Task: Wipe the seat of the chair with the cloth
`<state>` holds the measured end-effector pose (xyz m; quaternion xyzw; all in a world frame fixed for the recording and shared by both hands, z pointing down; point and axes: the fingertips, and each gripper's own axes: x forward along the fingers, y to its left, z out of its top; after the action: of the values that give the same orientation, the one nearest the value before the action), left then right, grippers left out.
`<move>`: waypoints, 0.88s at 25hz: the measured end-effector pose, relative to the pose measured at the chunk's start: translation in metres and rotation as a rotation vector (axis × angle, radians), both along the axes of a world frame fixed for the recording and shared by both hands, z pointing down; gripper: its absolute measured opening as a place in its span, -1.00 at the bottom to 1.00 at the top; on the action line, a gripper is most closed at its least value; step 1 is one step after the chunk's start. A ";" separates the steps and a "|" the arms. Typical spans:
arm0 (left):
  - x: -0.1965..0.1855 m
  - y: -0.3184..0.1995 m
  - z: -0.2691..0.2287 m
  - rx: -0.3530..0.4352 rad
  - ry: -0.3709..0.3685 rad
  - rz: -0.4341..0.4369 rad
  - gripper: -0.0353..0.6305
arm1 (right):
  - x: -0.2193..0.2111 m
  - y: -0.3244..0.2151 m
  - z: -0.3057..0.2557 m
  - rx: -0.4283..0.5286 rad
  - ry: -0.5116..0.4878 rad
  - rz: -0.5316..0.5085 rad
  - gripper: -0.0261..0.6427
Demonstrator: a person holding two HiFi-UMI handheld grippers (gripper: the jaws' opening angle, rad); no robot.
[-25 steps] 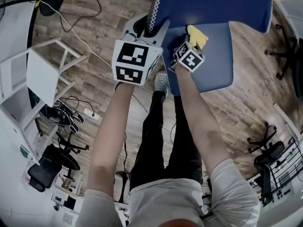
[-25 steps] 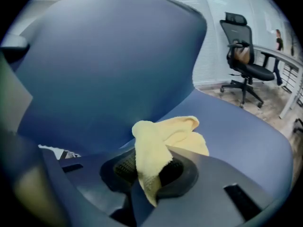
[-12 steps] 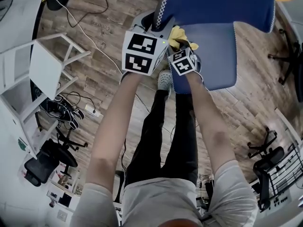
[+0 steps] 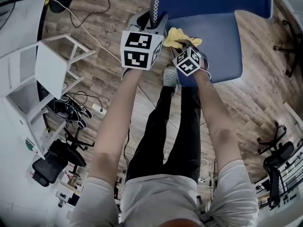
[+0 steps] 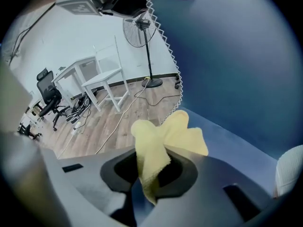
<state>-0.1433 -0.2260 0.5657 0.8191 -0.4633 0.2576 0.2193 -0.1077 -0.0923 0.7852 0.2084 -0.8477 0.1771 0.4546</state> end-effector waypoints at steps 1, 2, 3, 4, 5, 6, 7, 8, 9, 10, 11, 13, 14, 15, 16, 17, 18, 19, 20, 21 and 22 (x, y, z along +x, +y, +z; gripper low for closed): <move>-0.001 0.001 0.000 -0.002 -0.001 -0.004 -0.43 | 0.001 0.003 0.000 -0.001 0.004 -0.004 -0.69; -0.002 0.002 0.000 -0.006 -0.005 -0.005 -0.43 | 0.003 0.008 0.000 -0.002 0.008 -0.008 -0.69; -0.002 0.004 0.000 -0.010 -0.010 -0.005 -0.43 | 0.006 0.015 0.000 -0.004 0.012 -0.011 -0.69; -0.002 0.006 0.001 -0.015 -0.015 -0.004 -0.44 | 0.009 0.021 0.000 -0.008 0.015 -0.013 -0.69; -0.002 0.007 0.001 -0.019 -0.019 -0.003 -0.44 | 0.011 0.028 0.001 -0.013 0.018 -0.014 -0.69; -0.002 0.008 0.002 -0.023 -0.021 -0.005 -0.44 | 0.013 0.034 0.001 -0.018 0.020 -0.014 -0.69; -0.003 0.008 0.002 -0.024 -0.023 -0.009 -0.44 | 0.015 0.039 0.001 -0.023 0.020 -0.012 -0.69; -0.003 0.008 0.002 -0.022 -0.024 -0.014 -0.44 | 0.017 0.043 0.001 -0.030 0.020 -0.009 -0.69; -0.004 0.007 0.001 -0.018 -0.026 -0.020 -0.44 | 0.018 0.046 0.001 -0.035 0.021 -0.006 -0.69; -0.004 0.007 0.001 -0.012 -0.028 -0.028 -0.44 | 0.020 0.050 0.001 -0.039 0.023 -0.003 -0.69; -0.004 0.007 0.001 -0.007 -0.031 -0.035 -0.44 | 0.021 0.053 0.001 -0.042 0.023 -0.002 -0.69; -0.004 0.008 0.001 0.002 -0.039 -0.046 -0.44 | 0.026 0.061 0.001 -0.045 0.023 0.002 -0.69; -0.004 0.009 0.001 0.005 -0.043 -0.049 -0.44 | 0.028 0.066 0.001 -0.045 0.023 0.003 -0.69; -0.004 0.009 0.001 0.007 -0.048 -0.050 -0.44 | 0.031 0.070 0.002 -0.044 0.023 0.004 -0.69; -0.004 0.011 0.001 0.009 -0.053 -0.051 -0.44 | 0.033 0.073 0.002 -0.042 0.024 0.005 -0.69; -0.005 0.012 0.001 0.011 -0.059 -0.053 -0.44 | 0.035 0.077 0.002 -0.040 0.025 0.006 -0.69; -0.007 0.014 0.001 0.011 -0.066 -0.055 -0.44 | 0.036 0.081 0.002 -0.039 0.026 0.007 -0.69; -0.008 0.017 0.001 0.011 -0.073 -0.058 -0.44 | 0.038 0.085 0.003 -0.039 0.027 0.009 -0.69; -0.010 0.022 0.001 0.009 -0.078 -0.060 -0.44 | 0.039 0.091 0.003 -0.038 0.027 0.009 -0.69; -0.011 0.028 0.001 0.008 -0.078 -0.063 -0.45 | 0.040 0.096 0.004 -0.035 0.028 0.007 -0.69; -0.012 0.034 0.001 0.011 -0.071 -0.068 -0.45 | 0.041 0.100 0.004 -0.031 0.030 0.004 -0.69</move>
<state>-0.1555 -0.1923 0.5669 0.7945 -0.4996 0.2762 0.2070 -0.0666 0.0072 0.7891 0.2055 -0.8375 0.1880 0.4701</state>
